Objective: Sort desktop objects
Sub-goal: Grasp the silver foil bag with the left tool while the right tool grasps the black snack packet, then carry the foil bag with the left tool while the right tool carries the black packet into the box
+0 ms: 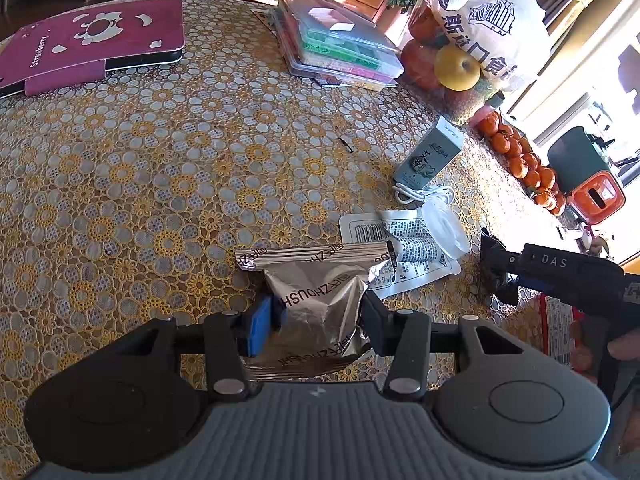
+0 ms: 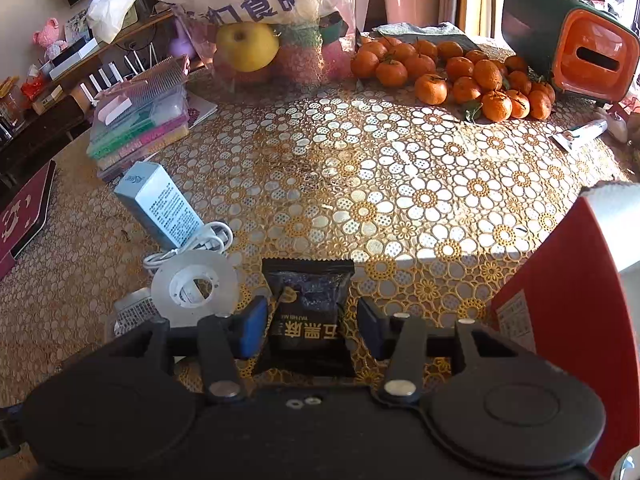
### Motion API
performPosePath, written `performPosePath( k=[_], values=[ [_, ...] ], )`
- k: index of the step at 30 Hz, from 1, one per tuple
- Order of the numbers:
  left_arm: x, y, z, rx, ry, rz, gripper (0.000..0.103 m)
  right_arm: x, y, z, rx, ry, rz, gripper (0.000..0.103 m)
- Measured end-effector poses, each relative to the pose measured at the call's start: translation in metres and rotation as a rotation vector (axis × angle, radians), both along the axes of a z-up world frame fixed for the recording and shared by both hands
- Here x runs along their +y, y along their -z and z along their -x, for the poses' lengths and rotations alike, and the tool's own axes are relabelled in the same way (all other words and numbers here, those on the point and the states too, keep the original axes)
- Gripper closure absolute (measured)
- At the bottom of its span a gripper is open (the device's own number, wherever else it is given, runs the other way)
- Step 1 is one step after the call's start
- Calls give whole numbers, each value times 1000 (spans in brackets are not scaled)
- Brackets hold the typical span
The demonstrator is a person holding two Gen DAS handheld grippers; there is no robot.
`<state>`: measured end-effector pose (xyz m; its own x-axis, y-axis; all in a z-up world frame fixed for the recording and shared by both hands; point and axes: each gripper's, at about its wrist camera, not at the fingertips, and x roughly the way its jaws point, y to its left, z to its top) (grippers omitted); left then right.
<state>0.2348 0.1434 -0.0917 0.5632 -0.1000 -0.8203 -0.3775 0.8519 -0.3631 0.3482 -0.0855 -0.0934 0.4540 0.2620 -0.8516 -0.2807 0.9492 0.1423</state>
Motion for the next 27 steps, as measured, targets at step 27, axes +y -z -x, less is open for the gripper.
performPosePath(
  k=[27],
  values=[
    [-19, -43, 32, -59, 35, -8, 57, -34, -60, 69, -81, -42, -66, 70]
  ],
)
